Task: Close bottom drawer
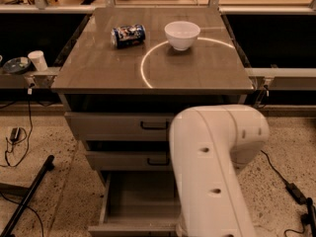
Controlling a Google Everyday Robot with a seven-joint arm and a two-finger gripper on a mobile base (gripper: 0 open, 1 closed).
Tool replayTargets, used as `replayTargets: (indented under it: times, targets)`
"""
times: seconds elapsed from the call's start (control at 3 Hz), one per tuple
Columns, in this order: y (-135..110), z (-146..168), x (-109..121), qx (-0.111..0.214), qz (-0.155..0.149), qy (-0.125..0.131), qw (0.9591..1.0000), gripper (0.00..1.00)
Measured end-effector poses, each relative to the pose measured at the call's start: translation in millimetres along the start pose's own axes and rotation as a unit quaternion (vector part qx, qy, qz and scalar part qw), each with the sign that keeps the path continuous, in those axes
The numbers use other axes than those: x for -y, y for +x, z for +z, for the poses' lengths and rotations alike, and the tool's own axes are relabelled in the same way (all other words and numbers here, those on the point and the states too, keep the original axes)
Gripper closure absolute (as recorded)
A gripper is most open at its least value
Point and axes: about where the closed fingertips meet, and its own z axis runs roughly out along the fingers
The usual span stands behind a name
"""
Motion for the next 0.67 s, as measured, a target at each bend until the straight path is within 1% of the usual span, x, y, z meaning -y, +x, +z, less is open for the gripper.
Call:
replayTargets:
  times: [0.33, 0.67]
  targets:
    - [4.0, 9.4, 10.1, -0.011, 0.024, 0.039, 0.9989, 0.00]
    - [0.9, 13.9, 17.7, -0.002, 0.017, 0.029, 0.9994, 0.00]
